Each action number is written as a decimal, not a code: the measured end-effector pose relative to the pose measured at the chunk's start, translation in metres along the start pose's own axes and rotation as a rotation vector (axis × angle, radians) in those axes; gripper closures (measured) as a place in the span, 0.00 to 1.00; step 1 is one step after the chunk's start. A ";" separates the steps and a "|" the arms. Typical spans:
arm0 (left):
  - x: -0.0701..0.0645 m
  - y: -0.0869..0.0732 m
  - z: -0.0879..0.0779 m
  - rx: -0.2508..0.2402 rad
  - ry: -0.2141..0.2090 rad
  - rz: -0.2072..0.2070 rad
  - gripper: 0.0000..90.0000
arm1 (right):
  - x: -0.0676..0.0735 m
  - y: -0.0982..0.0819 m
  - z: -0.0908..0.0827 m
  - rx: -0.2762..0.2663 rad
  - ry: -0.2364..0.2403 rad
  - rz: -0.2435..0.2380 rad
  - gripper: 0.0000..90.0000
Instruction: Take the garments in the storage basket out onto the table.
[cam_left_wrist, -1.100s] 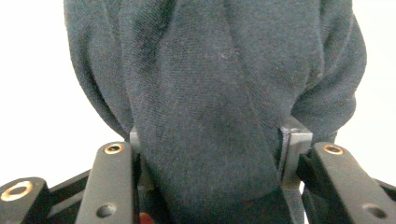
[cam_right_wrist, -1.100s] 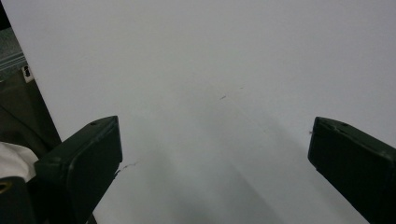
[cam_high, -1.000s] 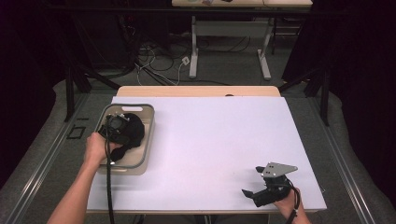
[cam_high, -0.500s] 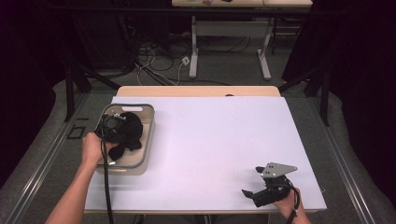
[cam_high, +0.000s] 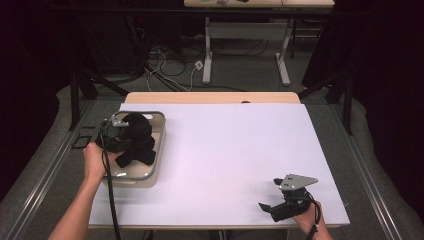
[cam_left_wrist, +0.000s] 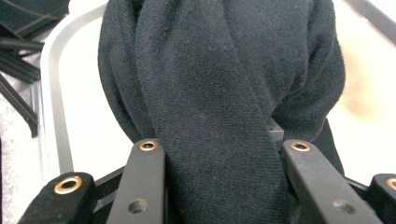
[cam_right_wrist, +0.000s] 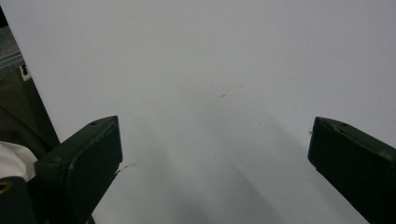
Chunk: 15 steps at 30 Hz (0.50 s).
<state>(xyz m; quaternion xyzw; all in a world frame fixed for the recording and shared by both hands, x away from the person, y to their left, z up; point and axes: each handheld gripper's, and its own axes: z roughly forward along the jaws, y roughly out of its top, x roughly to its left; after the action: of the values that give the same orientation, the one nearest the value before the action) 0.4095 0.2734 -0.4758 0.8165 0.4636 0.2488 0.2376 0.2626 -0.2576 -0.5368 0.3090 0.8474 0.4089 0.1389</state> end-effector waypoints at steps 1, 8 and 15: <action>-0.003 0.002 -0.005 -0.015 -0.001 0.015 0.73 | 0.000 0.000 0.000 -0.001 0.001 -0.005 0.03; -0.015 0.009 -0.020 -0.060 -0.009 0.053 0.73 | 0.000 0.000 -0.001 0.006 0.004 -0.008 0.03; -0.024 0.018 -0.033 -0.108 -0.010 0.078 0.73 | -0.001 0.000 -0.001 0.005 0.006 -0.014 0.03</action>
<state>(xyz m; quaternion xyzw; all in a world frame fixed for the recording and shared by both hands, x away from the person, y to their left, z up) 0.3893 0.2494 -0.4439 0.8210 0.4164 0.2786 0.2736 0.2630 -0.2584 -0.5360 0.3023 0.8509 0.4067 0.1382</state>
